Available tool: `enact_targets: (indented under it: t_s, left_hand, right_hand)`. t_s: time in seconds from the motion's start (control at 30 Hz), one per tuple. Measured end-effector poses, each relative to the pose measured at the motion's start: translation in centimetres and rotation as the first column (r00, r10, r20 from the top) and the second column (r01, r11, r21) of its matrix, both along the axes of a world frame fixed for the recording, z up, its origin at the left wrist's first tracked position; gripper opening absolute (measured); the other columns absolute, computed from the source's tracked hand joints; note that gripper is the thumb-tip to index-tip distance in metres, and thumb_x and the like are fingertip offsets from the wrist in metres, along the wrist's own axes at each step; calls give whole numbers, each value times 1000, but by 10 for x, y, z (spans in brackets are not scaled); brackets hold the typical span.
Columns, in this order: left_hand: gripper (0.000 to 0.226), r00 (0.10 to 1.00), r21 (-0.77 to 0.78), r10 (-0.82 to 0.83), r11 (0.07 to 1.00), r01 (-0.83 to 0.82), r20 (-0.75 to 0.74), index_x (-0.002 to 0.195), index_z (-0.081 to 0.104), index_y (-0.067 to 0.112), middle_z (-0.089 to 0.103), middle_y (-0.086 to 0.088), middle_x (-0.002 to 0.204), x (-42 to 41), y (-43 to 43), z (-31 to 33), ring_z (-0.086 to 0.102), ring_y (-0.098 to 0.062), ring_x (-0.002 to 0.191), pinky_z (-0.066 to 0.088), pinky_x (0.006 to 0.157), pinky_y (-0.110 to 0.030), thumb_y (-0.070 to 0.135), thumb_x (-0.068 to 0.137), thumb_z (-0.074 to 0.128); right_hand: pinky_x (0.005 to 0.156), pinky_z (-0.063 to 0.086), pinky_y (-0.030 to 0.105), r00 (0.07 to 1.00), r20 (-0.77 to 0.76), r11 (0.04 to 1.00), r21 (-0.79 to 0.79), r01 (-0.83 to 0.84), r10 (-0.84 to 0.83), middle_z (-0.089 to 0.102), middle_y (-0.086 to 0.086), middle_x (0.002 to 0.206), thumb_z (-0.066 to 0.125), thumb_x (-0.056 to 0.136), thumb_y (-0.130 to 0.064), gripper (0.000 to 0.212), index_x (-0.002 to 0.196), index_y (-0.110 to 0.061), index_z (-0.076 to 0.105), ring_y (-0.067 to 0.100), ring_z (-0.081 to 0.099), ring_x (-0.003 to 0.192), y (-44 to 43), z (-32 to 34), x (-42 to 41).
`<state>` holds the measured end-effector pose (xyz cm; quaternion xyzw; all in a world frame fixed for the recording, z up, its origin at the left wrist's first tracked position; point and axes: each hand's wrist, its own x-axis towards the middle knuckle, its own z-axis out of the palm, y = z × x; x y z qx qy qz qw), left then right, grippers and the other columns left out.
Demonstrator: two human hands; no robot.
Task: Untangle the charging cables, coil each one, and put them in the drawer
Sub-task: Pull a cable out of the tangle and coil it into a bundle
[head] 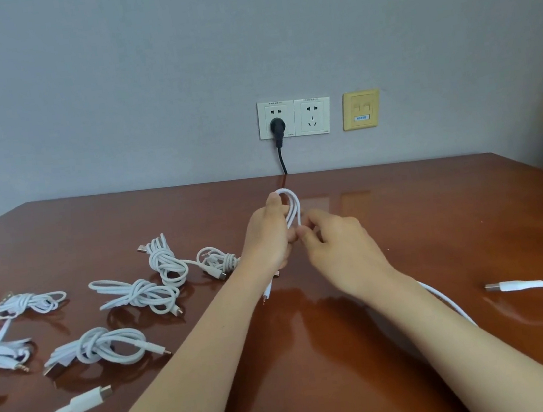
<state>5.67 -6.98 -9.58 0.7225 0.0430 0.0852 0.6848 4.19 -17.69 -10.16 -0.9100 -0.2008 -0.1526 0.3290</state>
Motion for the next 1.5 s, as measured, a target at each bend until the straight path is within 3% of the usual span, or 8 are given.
enact_targets:
  t_s: [0.3,0.5,0.63,0.9,1.07,1.2,1.37,1.5]
  left_hand:
    - [42,988,79,-151,986,149,22,87,52,6,26,4,41,-5,-1,-1,16,-9,28,12,37,-12,32,103,22]
    - [46,983,473,-56,880,-34,174,61,35,13,39,3,55,-9,-6,-3,37,-16,53,25,53,-31,30,103,24]
    - [37,979,653,-59,752,-86,197,81,42,13,58,-12,93,-9,-8,-6,52,-29,92,34,74,-32,34,102,20]
    - [46,980,796,-71,595,-106,184,111,52,11,63,-14,103,-5,-1,-10,57,-35,97,45,83,-42,45,99,25]
    - [41,980,713,-8,688,-140,200,100,56,11,63,-13,98,-6,0,-4,56,-34,96,43,82,-39,39,101,26]
    - [36,982,529,60,836,-147,179,74,47,21,57,1,68,-1,8,-5,57,-23,62,43,60,-28,35,102,27]
    - [36,991,276,108,953,-125,75,82,51,12,64,6,57,-2,12,-5,55,-5,34,45,39,-14,30,103,28]
    - [34,998,-219,64,974,-57,24,87,48,7,67,-2,52,-1,11,5,66,-11,48,54,47,-20,30,103,28]
  right_hand:
    - [68,33,32,996,-73,997,-65,41,-46,61,14,95,37,95,-25,23,73,-21,40,36,51,87,-3,1,1]
    - [66,31,31,994,-105,994,-106,32,-43,54,13,84,38,94,-23,32,62,-21,35,34,48,79,-5,3,2]
    - [64,32,31,988,-146,994,-108,28,-44,49,9,76,39,92,-22,34,58,-20,36,31,45,74,-8,5,3]
    - [73,41,35,985,-168,992,-126,23,-45,61,17,95,35,95,-29,30,74,-14,50,39,55,90,-6,2,2]
    - [72,40,35,991,-129,987,-157,-39,19,62,13,87,30,98,-34,35,76,-18,54,37,56,89,-5,3,0]
    - [70,37,34,994,-101,970,-233,-75,53,57,4,80,32,98,-38,35,78,-20,54,33,55,89,-6,2,-1]
    - [70,33,32,994,-87,961,-261,-91,70,61,4,90,34,99,-36,26,79,-27,49,32,55,97,-5,4,-3]
    - [72,34,33,995,-72,965,-249,-78,62,64,6,94,32,99,-40,31,83,-25,53,32,55,98,-7,4,-1]
